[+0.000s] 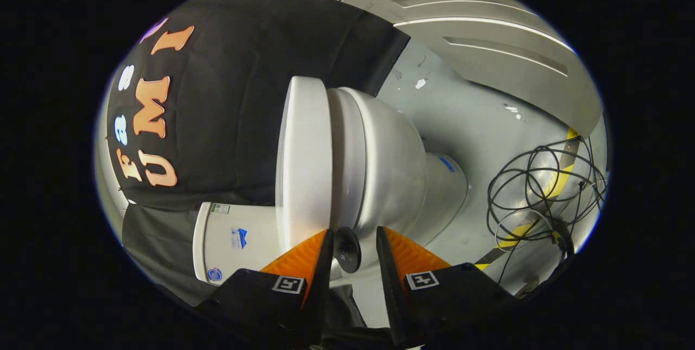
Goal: Open the toilet lid.
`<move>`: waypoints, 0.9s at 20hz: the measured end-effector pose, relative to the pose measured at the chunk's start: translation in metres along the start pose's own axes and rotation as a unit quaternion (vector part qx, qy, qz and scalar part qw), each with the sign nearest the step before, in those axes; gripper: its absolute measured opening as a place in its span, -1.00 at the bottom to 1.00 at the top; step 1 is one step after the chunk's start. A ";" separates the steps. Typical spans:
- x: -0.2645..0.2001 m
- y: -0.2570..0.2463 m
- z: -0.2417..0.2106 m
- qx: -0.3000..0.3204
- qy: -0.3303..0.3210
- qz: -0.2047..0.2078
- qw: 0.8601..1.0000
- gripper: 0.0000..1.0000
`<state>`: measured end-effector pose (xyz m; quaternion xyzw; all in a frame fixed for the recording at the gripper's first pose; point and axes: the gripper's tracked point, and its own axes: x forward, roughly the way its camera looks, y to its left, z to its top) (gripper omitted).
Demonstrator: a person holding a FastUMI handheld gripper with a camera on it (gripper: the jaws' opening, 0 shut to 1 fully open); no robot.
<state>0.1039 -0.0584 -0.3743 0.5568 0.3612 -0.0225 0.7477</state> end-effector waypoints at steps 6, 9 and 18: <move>-0.004 0.012 0.010 0.013 -0.005 0.032 0.999 -0.67; -0.007 0.012 0.005 0.001 -0.008 0.034 0.999 -0.84; -0.008 0.014 0.007 -0.031 -0.024 0.018 0.999 -0.83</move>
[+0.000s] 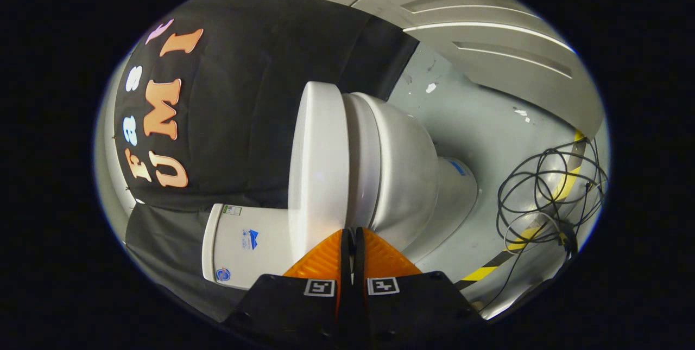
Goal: Open the toilet lid.
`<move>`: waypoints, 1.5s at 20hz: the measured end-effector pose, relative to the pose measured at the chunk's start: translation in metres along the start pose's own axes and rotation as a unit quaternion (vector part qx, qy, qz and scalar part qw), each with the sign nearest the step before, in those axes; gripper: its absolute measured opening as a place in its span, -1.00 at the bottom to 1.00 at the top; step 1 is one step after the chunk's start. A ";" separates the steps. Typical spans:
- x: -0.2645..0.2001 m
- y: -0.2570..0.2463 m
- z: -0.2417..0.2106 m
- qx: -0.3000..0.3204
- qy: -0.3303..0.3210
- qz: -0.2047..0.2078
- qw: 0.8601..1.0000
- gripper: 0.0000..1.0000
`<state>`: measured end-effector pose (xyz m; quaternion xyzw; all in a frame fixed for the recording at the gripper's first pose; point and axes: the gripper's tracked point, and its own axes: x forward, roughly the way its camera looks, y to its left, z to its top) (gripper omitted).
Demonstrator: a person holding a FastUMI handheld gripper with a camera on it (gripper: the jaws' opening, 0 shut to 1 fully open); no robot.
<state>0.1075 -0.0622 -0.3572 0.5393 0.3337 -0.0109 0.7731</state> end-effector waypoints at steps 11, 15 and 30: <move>-0.008 0.024 0.009 -0.131 -0.062 -0.062 0.987 -0.84; -0.014 0.047 0.017 -0.212 -0.096 -0.089 0.968 -0.84; -0.041 0.152 0.009 -0.362 -0.151 -0.154 0.907 -0.84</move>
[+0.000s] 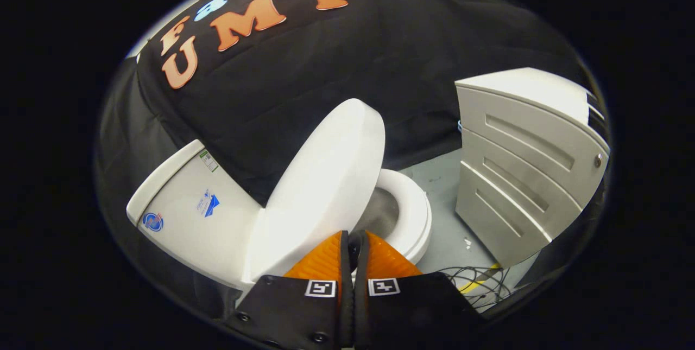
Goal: Open the toilet lid.
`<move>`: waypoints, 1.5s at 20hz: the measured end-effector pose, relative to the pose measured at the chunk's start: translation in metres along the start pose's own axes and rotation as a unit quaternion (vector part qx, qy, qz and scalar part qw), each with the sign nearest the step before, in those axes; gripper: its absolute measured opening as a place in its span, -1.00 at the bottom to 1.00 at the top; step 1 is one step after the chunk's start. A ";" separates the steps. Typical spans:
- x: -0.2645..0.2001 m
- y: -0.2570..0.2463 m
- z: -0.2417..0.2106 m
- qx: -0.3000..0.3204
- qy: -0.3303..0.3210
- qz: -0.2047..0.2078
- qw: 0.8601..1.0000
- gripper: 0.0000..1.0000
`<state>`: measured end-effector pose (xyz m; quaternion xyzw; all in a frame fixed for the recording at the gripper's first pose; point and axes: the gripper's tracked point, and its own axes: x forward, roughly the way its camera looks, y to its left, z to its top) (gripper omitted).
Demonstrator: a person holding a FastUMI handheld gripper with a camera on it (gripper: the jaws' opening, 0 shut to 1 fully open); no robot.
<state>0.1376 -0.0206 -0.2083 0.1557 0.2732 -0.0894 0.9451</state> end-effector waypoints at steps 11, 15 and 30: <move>-0.022 0.049 0.029 -0.076 -0.037 -0.024 0.996 -0.84; -0.029 0.070 0.039 -0.123 -0.060 -0.034 0.990 -0.84; -0.055 0.156 0.063 -0.188 -0.110 -0.026 0.976 -0.84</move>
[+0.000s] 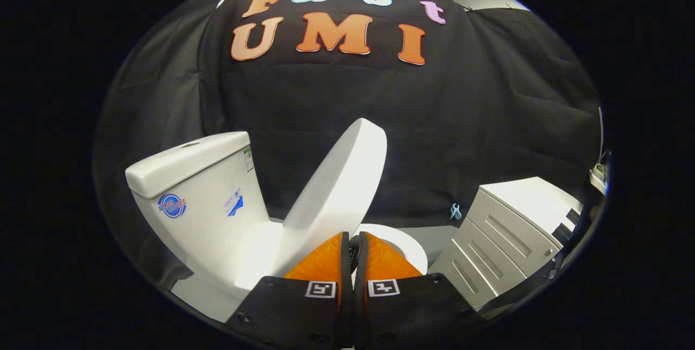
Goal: Open the toilet lid.
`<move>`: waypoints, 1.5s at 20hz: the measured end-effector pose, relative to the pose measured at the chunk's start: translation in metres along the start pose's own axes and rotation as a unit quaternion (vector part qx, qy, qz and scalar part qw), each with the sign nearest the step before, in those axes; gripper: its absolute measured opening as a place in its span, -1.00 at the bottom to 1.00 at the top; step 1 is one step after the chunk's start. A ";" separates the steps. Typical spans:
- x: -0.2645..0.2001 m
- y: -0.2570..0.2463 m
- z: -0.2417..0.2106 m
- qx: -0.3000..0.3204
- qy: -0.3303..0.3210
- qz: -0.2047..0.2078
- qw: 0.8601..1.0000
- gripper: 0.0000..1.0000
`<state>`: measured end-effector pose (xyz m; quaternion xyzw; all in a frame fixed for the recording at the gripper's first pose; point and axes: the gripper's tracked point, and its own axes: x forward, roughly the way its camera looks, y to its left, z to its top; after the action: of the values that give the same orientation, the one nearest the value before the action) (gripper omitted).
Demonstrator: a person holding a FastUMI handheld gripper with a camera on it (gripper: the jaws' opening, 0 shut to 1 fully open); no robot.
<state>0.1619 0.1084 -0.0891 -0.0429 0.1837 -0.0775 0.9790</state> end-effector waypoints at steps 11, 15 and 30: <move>-0.016 0.083 0.037 -0.068 -0.045 0.029 0.996 -0.84; -0.019 0.116 0.045 -0.074 -0.056 0.050 0.994 -0.84; -0.033 0.213 0.056 -0.083 -0.067 0.089 0.990 -0.84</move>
<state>0.1807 0.3264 -0.0493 -0.1129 0.1262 0.0290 0.9851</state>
